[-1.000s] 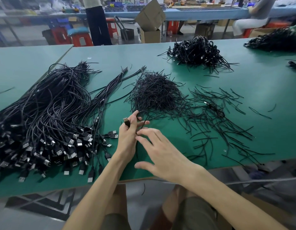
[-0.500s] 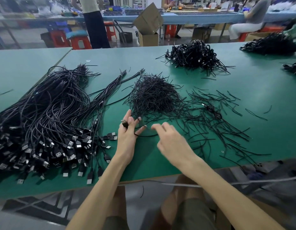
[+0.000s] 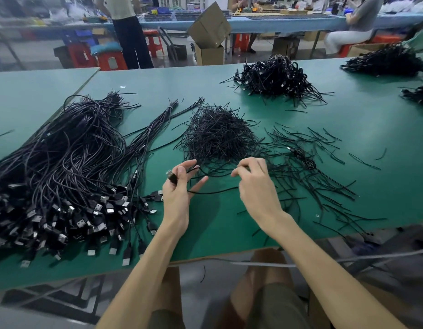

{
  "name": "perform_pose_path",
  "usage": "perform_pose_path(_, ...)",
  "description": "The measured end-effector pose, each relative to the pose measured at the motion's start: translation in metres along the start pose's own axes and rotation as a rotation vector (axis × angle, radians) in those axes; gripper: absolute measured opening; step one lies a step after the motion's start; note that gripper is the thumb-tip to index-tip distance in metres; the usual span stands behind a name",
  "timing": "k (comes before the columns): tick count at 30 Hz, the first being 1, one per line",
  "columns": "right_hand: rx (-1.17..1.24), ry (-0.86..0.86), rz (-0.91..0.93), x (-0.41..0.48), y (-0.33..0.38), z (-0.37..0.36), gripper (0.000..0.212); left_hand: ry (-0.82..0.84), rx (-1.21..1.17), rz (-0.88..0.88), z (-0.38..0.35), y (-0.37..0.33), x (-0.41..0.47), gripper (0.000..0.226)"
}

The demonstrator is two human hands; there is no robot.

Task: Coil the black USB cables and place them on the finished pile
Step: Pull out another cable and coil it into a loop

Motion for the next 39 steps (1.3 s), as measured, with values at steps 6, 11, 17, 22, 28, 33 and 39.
perform_pose_path(6,0.221,0.24,0.208,-0.021,0.027,-0.024,0.044,0.022,0.012,0.064,-0.001,0.007,0.001,0.032)
perform_pose_path(11,0.257,0.216,0.113,-0.016,0.027,-0.028,0.019,0.144,-0.086,0.069,-0.003,0.003,-0.005,0.043)
perform_pose_path(17,0.463,0.281,-0.077,-0.01,0.018,-0.026,0.014,0.087,-0.151,0.207,0.001,-0.004,0.001,0.041)
perform_pose_path(22,0.621,0.341,-0.124,-0.014,0.031,-0.033,0.018,0.205,-0.472,0.402,-0.003,-0.005,0.0,0.041)
perform_pose_path(28,0.593,0.404,-0.128,-0.018,0.028,-0.038,0.037,0.318,-0.567,0.448,-0.001,-0.008,0.0,0.05)
perform_pose_path(33,0.419,0.416,-0.085,0.001,0.009,-0.024,0.064,0.621,-0.355,0.387,-0.007,-0.029,-0.007,0.048)
perform_pose_path(39,0.49,0.48,-0.062,-0.007,0.001,-0.005,0.066,0.771,0.137,0.195,-0.028,-0.055,-0.038,0.051)
Point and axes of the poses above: each hand's wrist, its own x-axis towards the middle knuckle, its own z-axis out of the back of the hand, y = z × x, the point moved 4 cm from there along x, towards the middle knuckle, and after that the axes turned 8 degrees about -y, right-handed, at the moved point
